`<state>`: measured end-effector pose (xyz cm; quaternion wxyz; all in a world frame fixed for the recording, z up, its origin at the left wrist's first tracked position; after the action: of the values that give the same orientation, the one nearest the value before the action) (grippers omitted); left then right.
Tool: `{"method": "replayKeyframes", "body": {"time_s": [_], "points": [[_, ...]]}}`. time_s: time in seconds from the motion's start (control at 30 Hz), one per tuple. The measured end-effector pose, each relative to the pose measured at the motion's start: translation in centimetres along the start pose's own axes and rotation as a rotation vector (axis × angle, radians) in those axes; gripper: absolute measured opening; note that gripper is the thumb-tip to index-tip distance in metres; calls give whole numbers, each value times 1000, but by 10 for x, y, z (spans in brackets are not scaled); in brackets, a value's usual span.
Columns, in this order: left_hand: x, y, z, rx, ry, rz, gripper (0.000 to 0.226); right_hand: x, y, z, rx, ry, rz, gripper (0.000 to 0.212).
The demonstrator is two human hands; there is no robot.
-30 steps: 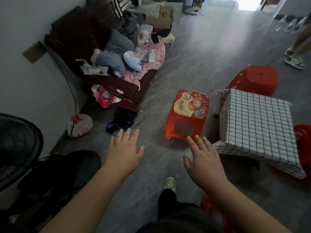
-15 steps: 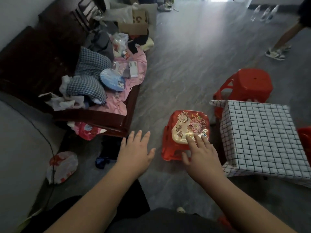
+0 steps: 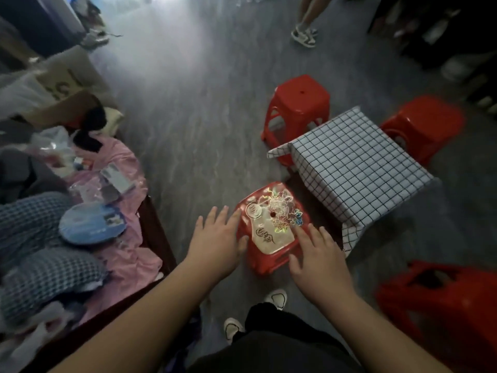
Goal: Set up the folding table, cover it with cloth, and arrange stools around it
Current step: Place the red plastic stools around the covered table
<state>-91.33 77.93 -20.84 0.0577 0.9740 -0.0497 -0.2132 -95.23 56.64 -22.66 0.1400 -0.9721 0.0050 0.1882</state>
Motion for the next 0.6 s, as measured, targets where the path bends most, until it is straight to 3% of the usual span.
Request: {"method": "replayKeyframes", "body": {"time_s": [0.47, 0.6], "points": [[139, 49, -1, 191, -241, 251, 68, 89, 40, 19, 185, -69, 275, 68], [185, 43, -3, 236, -236, 341, 69, 108, 34, 23, 219, -45, 368, 68]]}}
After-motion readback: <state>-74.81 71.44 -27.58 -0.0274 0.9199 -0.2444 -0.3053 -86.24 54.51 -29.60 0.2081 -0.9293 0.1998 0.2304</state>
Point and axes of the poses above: each hand's wrist, its own x-axis towards the middle knuckle, its own z-axis out of the palm, y = z × x, the point moved 5 cm from there along x, towards the middle knuckle, and after that the axes turned 1 degree about -y, right-handed, at the moved point
